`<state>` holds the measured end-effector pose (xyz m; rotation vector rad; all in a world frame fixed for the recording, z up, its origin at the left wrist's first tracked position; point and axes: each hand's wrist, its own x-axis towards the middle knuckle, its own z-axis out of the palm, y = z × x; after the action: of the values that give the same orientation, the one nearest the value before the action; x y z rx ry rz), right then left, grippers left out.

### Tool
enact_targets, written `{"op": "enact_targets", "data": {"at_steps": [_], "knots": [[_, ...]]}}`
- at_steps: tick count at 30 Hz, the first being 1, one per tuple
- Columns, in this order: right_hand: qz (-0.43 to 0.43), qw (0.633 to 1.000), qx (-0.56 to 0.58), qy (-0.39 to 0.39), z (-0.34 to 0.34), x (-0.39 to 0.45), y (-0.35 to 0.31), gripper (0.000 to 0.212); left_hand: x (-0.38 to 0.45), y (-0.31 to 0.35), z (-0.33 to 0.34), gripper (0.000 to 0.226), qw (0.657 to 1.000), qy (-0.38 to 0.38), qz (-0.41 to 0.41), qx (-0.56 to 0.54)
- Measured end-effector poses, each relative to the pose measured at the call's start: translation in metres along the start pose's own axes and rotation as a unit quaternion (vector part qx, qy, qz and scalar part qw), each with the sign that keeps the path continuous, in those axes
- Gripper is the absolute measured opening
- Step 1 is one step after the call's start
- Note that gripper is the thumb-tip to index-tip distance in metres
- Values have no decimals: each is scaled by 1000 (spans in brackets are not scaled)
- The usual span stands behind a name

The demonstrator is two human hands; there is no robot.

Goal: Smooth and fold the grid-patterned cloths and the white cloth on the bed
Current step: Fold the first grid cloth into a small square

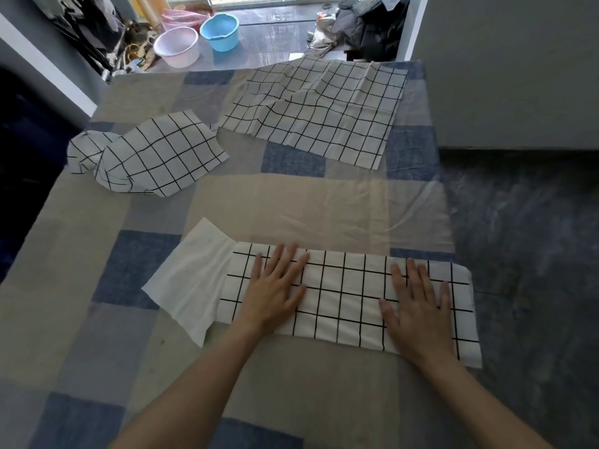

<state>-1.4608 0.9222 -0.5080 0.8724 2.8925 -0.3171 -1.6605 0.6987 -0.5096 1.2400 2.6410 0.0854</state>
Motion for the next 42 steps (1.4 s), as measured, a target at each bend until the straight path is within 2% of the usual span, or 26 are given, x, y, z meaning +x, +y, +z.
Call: {"op": "enact_targets", "data": {"at_steps": [4,5,7,9,12,14,18,22,28,31,33,37,39,42], "knots": [[3,1000,3,0,0,0,-1,72,9,5,-13,59,998,33,-44,-25],[6,1000,3,0,0,0,-2,72,8,21,-18,59,997,57,-32,-40],[8,1000,-1,-1,0,0,-2,72,-2,66,-23,57,993,83,44,-70],[5,1000,-2,-5,0,-1,-1,71,-15,109,-12,57,988,69,114,-83],[5,1000,3,-6,-2,0,-2,69,-25,133,19,58,991,25,107,-81],[4,1000,1,-7,-1,0,-1,70,-25,127,29,59,992,7,108,-66],[2,1000,6,-6,-3,0,5,70,-19,90,19,60,987,-11,161,-14],[0,1000,-3,-1,-6,2,21,68,-23,42,9,61,990,-18,140,4],[80,997,0,-4,-19,-3,60,68,-30,20,5,66,993,-20,118,8],[95,991,23,93,-31,-1,26,67,-29,21,5,67,993,-20,119,8],[34,988,68,134,-34,1,-23,65,-29,21,5,66,993,-19,118,9],[-89,985,130,70,-8,-4,-125,62,-29,19,8,61,992,-15,123,15],[-95,987,127,34,11,-8,-150,63,-28,18,12,67,991,-11,130,24],[-75,991,112,15,26,-14,-148,63,-28,18,14,69,991,-3,134,23]]}}
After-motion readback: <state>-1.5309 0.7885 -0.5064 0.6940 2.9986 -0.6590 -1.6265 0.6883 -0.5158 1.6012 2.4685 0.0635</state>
